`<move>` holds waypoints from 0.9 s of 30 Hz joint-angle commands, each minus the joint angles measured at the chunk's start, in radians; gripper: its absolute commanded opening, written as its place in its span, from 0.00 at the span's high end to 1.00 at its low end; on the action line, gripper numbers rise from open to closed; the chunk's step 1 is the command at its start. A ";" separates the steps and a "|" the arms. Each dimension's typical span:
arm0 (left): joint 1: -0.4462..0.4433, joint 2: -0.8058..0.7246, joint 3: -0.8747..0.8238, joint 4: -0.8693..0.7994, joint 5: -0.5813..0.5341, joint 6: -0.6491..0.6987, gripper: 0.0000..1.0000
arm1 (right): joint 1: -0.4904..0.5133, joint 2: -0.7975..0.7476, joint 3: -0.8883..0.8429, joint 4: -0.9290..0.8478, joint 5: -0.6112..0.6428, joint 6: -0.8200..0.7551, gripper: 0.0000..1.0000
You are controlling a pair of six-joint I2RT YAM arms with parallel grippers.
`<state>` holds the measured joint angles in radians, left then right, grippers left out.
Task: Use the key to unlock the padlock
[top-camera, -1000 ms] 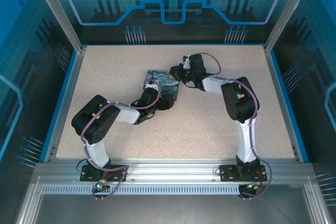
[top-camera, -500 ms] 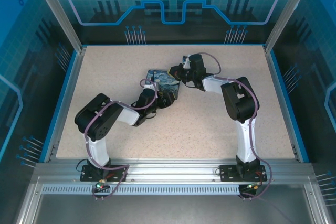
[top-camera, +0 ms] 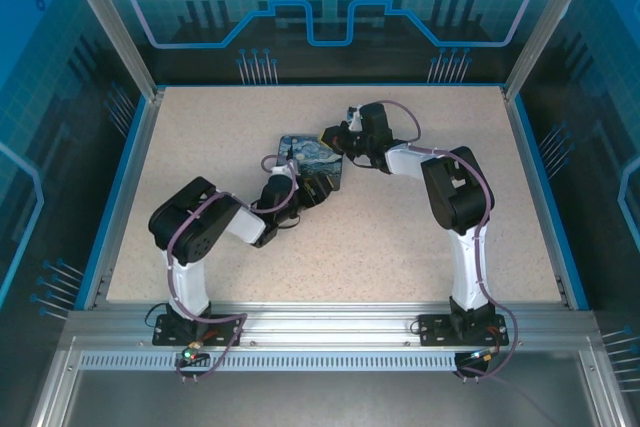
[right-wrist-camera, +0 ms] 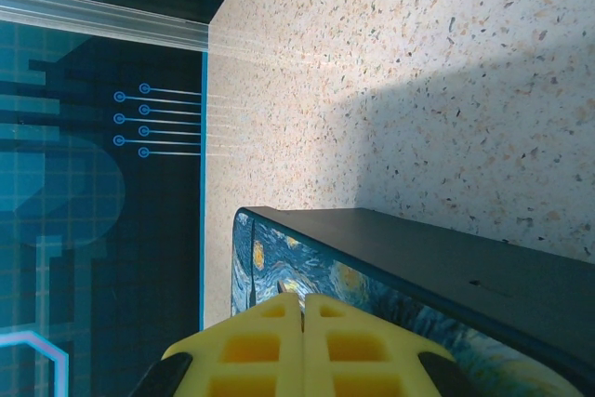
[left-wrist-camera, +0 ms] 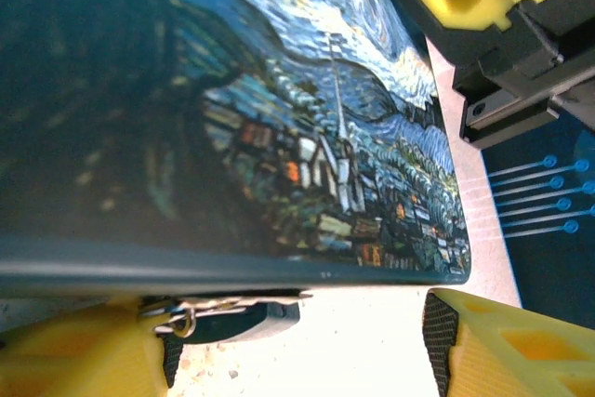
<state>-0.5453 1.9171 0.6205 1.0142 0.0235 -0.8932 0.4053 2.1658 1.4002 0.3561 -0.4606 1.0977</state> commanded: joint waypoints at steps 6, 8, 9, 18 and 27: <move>-0.022 0.083 -0.082 0.274 -0.119 -0.185 0.38 | 0.022 0.029 -0.030 -0.128 -0.018 -0.009 1.00; -0.026 0.082 -0.093 0.295 -0.133 -0.195 0.39 | 0.023 0.029 -0.027 -0.128 -0.019 -0.010 1.00; -0.028 0.079 -0.096 0.299 -0.136 -0.198 0.40 | 0.022 0.030 -0.027 -0.128 -0.020 -0.010 1.00; -0.042 0.076 -0.116 0.315 -0.188 -0.229 0.43 | 0.025 0.038 -0.030 -0.116 -0.020 -0.003 1.00; -0.075 0.091 -0.075 0.191 -0.239 -0.231 0.49 | 0.024 0.037 -0.036 -0.109 -0.022 0.002 1.00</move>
<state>-0.6003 1.9953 0.5262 1.2865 -0.1722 -1.1141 0.4061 2.1658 1.4002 0.3565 -0.4652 1.0985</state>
